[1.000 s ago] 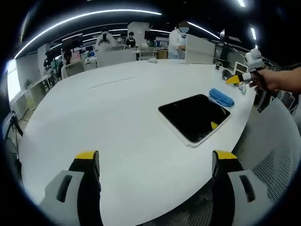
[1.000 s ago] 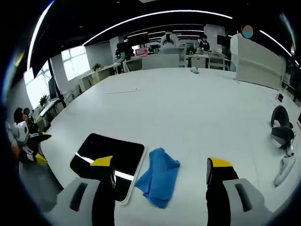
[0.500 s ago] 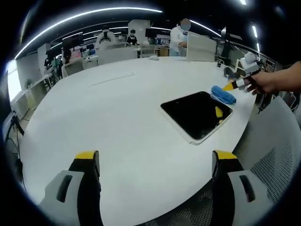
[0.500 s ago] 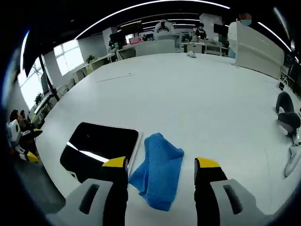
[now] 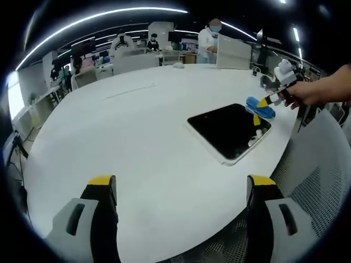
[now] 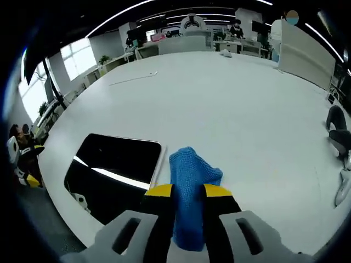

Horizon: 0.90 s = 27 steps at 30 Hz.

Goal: Wipe the mirror surface with the cleaning cloth until all visible marks leave the cleaned area.

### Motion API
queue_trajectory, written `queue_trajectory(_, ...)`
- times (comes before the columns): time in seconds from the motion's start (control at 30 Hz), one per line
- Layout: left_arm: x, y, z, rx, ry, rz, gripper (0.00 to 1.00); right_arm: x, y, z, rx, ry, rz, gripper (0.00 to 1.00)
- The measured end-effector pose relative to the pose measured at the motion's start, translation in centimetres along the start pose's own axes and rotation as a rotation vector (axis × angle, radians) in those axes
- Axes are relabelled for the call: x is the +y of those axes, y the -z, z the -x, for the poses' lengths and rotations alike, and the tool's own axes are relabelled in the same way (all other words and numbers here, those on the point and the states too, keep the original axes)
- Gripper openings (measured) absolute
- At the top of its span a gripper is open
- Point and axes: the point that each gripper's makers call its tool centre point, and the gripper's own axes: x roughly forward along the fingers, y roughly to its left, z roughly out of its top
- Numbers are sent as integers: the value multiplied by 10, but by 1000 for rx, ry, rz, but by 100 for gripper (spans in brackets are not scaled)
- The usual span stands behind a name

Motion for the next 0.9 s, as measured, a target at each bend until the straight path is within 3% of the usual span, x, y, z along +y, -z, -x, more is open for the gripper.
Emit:
queue_trajectory(0.03, -1, 0, 0, 1, 1, 0, 98, 1, 2, -1, 8, -2, -6, 13)
queue_trajectory(0.1, -1, 1, 0, 7, 3, 2, 98, 2, 9, -5, 35, -11, 2, 2)
queue_trajectory(0.2, -2, 1, 0, 11, 6, 1, 97, -2, 8, -7, 32, -10, -18, 2)
queue_trajectory(0.3, -1, 2, -1, 14, 6, -1, 97, -3, 8, -8, 45, -15, 16, 1)
queue_trajectory(0.4, -1, 3, -2, 17, 10, -5, 97, -4, 8, -8, 51, -23, -77, 0)
queue_trajectory(0.5, 1, 5, -2, 18, 10, -2, 97, -3, 8, -9, 61, -14, -13, 0)
queue_trajectory(0.6, 2, 6, -3, 18, 12, -3, 97, -4, 5, -8, 51, -14, -22, 0)
queue_trajectory(0.9, 0, 4, -3, 14, 17, -1, 97, -2, -5, -1, 50, -39, -118, 0)
